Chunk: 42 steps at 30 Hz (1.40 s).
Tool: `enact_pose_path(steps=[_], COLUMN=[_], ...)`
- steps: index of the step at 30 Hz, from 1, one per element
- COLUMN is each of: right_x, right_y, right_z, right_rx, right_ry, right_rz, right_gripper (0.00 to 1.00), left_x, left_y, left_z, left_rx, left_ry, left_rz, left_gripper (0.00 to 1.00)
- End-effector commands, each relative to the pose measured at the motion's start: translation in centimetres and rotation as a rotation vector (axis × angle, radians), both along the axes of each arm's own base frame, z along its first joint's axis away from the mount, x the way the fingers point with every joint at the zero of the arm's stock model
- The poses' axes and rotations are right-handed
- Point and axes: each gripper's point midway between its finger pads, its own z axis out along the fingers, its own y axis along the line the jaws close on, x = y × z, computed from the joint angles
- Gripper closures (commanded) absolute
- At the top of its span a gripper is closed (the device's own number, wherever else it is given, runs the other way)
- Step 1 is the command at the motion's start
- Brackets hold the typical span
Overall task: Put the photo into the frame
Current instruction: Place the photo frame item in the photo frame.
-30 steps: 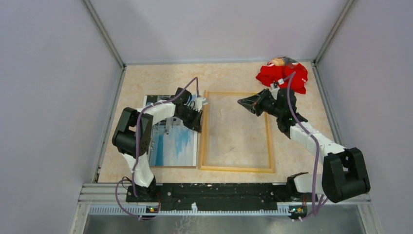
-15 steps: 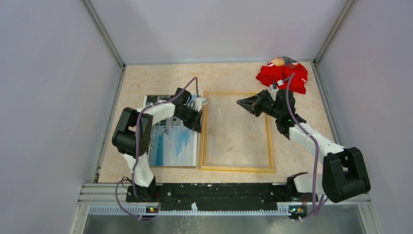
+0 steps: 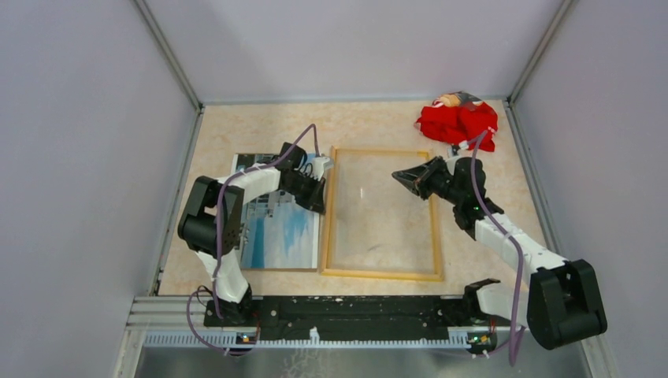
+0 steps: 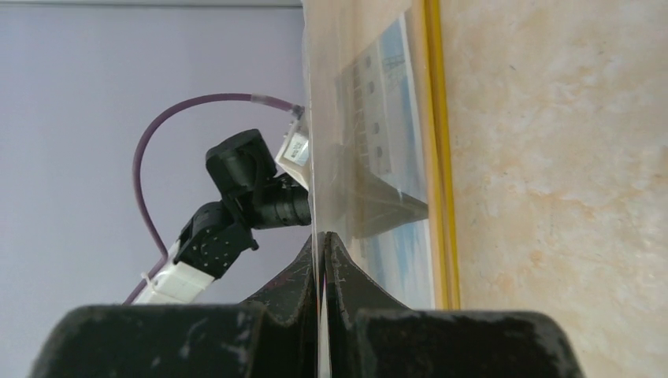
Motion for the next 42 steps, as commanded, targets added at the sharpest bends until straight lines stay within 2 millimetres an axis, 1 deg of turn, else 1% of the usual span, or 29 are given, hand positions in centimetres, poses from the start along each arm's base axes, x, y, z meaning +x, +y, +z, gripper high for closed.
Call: enact_pose_path(steps=[1, 3, 7, 15, 22, 27, 31, 37, 39, 42], right_x=[-1.7, -2.0, -2.3, -2.7, -2.3, -2.5, -2.8, -3.2, -3.3, -3.1], right_y=[-1.3, -2.0, -3.0, -5.7, -6.2, -6.5, -6.2, -5.8, -5.5, -5.0], right_z=[-3.2, -4.4, -6.0, -7.8, -9.0, -10.4, -10.7, -10.5, -9.9, -8.1], right_rx=[-0.043, -0.044, -0.072, -0.141, -0.198, -0.242, -0.222, -0.181, -0.152, -0.102], right_ry=[0.070, 0.092, 0.126, 0.153, 0.158, 0.189, 0.200, 0.215, 0.203, 0.174], right_rz=[0.013, 0.013, 0.020, -0.009, 0.022, 0.056, 0.076, 0.088, 0.096, 0.102], right_gripper=[1.00, 1.00, 1.00, 1.00, 1.00, 1.00, 1.00, 1.00, 1.00, 1.00], left_x=[0.5, 0.6, 0.6, 1.0, 1.1, 1.2, 1.2, 1.3, 1.3, 1.2], left_y=[-1.0, -0.9, -1.0, -1.1, -1.1, -1.1, -1.1, -1.1, -1.0, -1.0], left_z=[2.0, 2.0, 2.0, 2.1, 2.3, 2.2, 2.0, 1.7, 1.7, 1.6], left_rx=[-0.070, -0.069, -0.069, -0.068, -0.070, -0.067, -0.063, -0.062, -0.058, -0.055], left_ry=[-0.059, -0.063, -0.063, -0.071, -0.068, -0.071, -0.071, -0.066, -0.067, -0.068], left_rz=[-0.014, -0.014, -0.013, -0.016, -0.018, -0.017, -0.018, -0.018, -0.017, -0.018], left_gripper=[0.90, 0.90, 0.90, 0.90, 0.89, 0.89, 0.89, 0.89, 0.89, 0.89])
